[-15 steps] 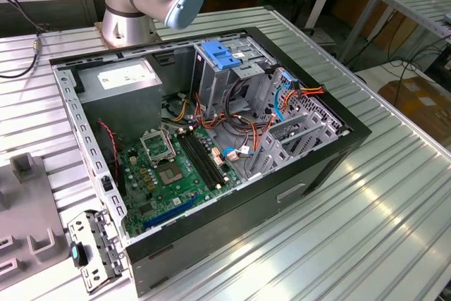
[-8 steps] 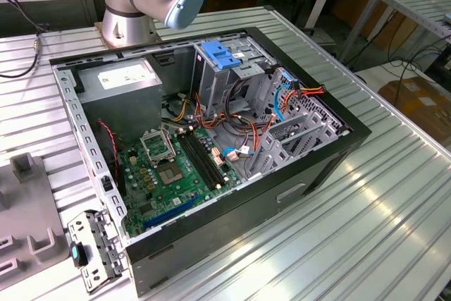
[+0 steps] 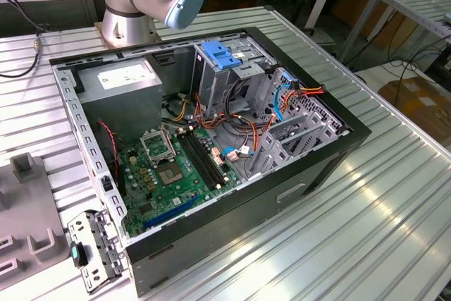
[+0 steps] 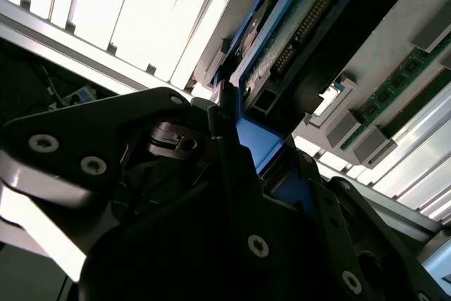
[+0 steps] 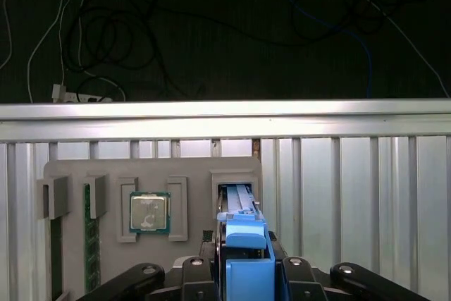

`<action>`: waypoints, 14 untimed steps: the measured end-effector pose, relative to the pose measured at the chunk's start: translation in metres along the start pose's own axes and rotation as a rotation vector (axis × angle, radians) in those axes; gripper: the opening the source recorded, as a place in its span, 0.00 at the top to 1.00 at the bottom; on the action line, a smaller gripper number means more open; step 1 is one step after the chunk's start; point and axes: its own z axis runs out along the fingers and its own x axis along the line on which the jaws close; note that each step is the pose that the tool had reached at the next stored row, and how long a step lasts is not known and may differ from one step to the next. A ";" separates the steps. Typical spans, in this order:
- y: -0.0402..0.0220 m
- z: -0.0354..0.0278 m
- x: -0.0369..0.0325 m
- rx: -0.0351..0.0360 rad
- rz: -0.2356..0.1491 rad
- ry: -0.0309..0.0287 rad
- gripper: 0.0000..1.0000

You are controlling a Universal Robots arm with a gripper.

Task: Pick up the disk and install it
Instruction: 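Pick up the disk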

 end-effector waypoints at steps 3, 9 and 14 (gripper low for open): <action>0.0000 -0.0001 0.0000 0.0004 0.000 -0.0002 0.63; 0.0000 -0.0021 0.0000 0.0001 0.000 0.0007 0.63; 0.0002 -0.0087 -0.0002 0.0001 0.000 0.0017 0.63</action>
